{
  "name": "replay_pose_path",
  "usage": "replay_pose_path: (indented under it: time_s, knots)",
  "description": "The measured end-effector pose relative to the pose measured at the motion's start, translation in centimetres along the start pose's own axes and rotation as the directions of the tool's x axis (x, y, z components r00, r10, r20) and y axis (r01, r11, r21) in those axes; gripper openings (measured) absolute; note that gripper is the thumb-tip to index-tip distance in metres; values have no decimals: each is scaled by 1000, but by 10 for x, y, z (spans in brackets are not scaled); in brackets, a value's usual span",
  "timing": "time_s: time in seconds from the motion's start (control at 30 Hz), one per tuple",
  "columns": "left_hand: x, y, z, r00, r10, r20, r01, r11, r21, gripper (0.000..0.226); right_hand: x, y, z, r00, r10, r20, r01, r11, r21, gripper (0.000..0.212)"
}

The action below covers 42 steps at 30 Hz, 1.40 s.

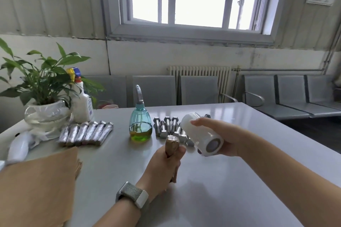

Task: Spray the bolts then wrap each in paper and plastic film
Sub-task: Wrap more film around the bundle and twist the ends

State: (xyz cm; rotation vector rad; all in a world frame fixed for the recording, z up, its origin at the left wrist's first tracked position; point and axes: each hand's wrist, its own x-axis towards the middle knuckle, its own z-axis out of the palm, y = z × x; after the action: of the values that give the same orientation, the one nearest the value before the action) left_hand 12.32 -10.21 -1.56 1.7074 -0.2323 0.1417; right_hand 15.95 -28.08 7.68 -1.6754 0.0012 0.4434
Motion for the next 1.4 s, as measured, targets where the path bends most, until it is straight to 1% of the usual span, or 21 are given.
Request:
replay_pose_path:
  time_s: [0.1, 0.17, 0.2, 0.27, 0.3, 0.33, 0.37, 0.43, 0.5, 0.53, 0.6, 0.63, 0.7, 0.8, 0.87, 0.97, 1.03, 1.1, 1.17, 1.27, 1.4]
  knots:
    - [-6, 6, -20, 998, 49, 26, -49, 999, -8, 30, 1, -2, 3, 996, 1, 85, -3, 1000, 27, 65]
    - [-14, 5, -31, 999, 15, 49, -13, 999, -50, 21, 1, -3, 11, 991, 4, 132, -3, 1000, -14, 62]
    - [-16, 2, -35, 999, -12, 34, 13, 999, -34, 28, 0, -3, 15, 991, 0, 136, 6, 999, -47, 62]
    - [-19, -6, -42, 998, -61, 7, 61, 997, 56, 54, -1, -4, 24, 987, -5, 162, 24, 993, -114, 64]
    - [-23, -7, -45, 995, -88, 36, 84, 992, 95, 66, -1, -4, 28, 980, -7, 198, 35, 990, -138, 63]
    - [-27, -7, -48, 990, -109, 94, 95, 986, 137, 71, -1, -5, 31, 973, -10, 232, 49, 985, -164, 62]
    - [-31, -5, -50, 980, -124, 156, 98, 981, 166, 69, -2, -6, 33, 968, -13, 251, 63, 979, -192, 62]
    - [-31, -2, -50, 959, -173, 223, 142, 979, 148, 53, -2, -7, 34, 971, -12, 240, 74, 966, -249, 66]
    - [-23, -1, -43, 954, -223, 200, 224, 974, 21, 28, -4, -8, 30, 977, -12, 212, 70, 961, -267, 70]
    - [-21, -3, -44, 946, -253, 203, 265, 964, -34, 21, -4, -8, 29, 977, -13, 212, 71, 960, -270, 73]
    - [-21, -1, -46, 913, -310, 264, 340, 937, -77, 19, -5, -10, 26, 973, -19, 228, 86, 954, -289, 79]
    - [-24, 2, -47, 899, -310, 309, 352, 931, -91, 22, -5, -11, 26, 971, -19, 236, 93, 948, -306, 80]
    - [-36, 7, -52, 895, -246, 373, 302, 948, -99, 25, -4, -12, 25, 971, -15, 240, 96, 939, -330, 76]
    - [-42, 6, -53, 923, -151, 354, 204, 972, -117, 22, -5, -13, 27, 965, -17, 262, 110, 933, -344, 73]
    - [-40, 8, -51, 923, -136, 360, 201, 968, -149, 24, -7, -15, 30, 960, -29, 279, 128, 929, -346, 71]
    - [-38, 1, -50, 927, -116, 358, 211, 947, -240, 35, -8, -20, 34, 968, -62, 243, 148, 924, -352, 70]
    - [-37, -2, -48, 930, -120, 348, 220, 939, -264, 37, -9, -23, 36, 972, -82, 222, 159, 922, -354, 66]
    - [-36, -5, -47, 929, -124, 350, 221, 942, -254, 31, -8, -25, 37, 973, -93, 211, 163, 924, -345, 64]
    - [-36, -4, -47, 930, -148, 335, 224, 954, -199, 29, -8, -26, 38, 974, -103, 202, 170, 922, -349, 66]
    - [-35, -4, -48, 933, -171, 315, 238, 953, -188, 33, -7, -25, 38, 977, -114, 182, 179, 900, -397, 73]
    - [-35, -2, -49, 939, -185, 289, 233, 962, -142, 26, -7, -23, 41, 975, -138, 175, 200, 887, -416, 75]
